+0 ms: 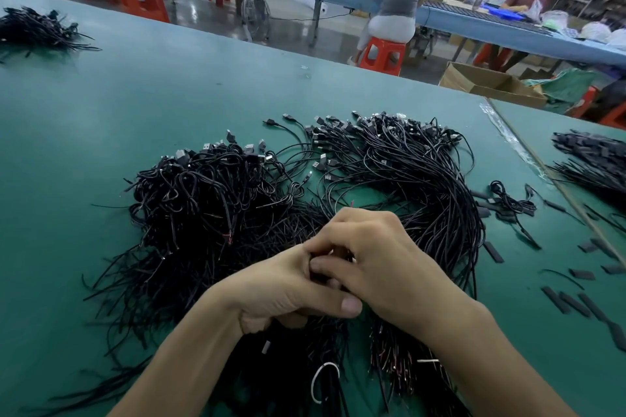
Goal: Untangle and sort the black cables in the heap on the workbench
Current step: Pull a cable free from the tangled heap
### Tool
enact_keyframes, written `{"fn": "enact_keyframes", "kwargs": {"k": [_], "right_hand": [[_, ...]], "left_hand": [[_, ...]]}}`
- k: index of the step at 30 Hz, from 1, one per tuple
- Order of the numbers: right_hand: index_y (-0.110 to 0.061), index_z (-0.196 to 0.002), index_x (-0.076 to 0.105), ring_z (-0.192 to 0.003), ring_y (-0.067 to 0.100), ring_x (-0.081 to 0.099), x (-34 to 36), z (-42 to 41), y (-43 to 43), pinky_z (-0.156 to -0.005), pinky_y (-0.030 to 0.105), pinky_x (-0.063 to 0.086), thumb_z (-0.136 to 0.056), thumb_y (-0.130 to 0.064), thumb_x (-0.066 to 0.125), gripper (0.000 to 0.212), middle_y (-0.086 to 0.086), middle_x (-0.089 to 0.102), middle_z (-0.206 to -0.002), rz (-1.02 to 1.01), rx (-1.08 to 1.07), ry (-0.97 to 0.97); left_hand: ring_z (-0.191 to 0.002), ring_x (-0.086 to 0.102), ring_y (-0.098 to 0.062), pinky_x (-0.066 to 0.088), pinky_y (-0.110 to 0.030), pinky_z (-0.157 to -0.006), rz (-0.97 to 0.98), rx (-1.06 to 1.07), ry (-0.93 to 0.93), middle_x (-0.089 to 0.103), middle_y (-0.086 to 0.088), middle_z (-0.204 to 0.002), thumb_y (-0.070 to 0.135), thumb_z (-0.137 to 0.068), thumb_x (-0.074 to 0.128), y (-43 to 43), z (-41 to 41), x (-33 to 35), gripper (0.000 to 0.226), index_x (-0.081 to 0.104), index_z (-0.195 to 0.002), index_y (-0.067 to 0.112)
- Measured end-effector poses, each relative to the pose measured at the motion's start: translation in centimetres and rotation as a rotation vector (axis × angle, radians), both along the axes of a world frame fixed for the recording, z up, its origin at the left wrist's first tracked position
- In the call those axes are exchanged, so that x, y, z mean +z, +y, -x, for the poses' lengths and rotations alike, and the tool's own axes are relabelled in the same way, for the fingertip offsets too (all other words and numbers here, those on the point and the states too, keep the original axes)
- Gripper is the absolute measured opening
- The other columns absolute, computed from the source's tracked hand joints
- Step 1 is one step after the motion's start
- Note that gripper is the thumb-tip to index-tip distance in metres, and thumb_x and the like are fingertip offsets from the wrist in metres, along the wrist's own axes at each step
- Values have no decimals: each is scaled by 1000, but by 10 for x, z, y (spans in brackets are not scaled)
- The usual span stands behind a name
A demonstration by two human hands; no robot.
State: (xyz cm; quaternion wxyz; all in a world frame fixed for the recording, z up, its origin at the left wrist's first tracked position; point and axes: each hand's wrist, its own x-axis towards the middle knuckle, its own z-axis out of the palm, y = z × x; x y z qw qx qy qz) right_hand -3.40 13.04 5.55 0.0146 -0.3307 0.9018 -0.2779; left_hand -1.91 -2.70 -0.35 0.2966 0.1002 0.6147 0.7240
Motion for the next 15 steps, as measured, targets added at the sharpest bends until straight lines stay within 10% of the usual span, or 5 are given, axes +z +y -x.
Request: {"fn": "enact_keyframes", "kwargs": {"k": [3, 7, 15], "right_hand": [[-19, -89, 77, -82, 11, 61, 2, -4, 0, -74, 37, 54, -88, -22, 72, 6, -12, 62, -95, -23, 57, 94], [-17, -90, 72, -86, 13, 54, 5, -5, 0, -75, 36, 51, -93, -25, 66, 11, -9, 58, -96, -113, 64, 204], [-21, -91, 63, -91, 11, 46, -3, 3, 10, -81, 28, 44, -96, -31, 50, 18, -10, 53, -93, -86, -101, 242]], "left_hand": [[-74, 41, -23, 22, -34, -67, 35, 11, 17, 47, -9, -78, 27, -54, 90, 1, -1, 2, 38, 68, -84, 23], [-52, 40, -3, 28, -16, -42, 76, 4, 18, 46, 5, -66, 20, -64, 82, -1, -1, 6, 27, 63, -82, 22], [-56, 39, -6, 30, -15, -42, -469, 149, -199, 50, -1, -75, 2, -85, 51, 6, 6, 8, 15, 62, -83, 12]]}}
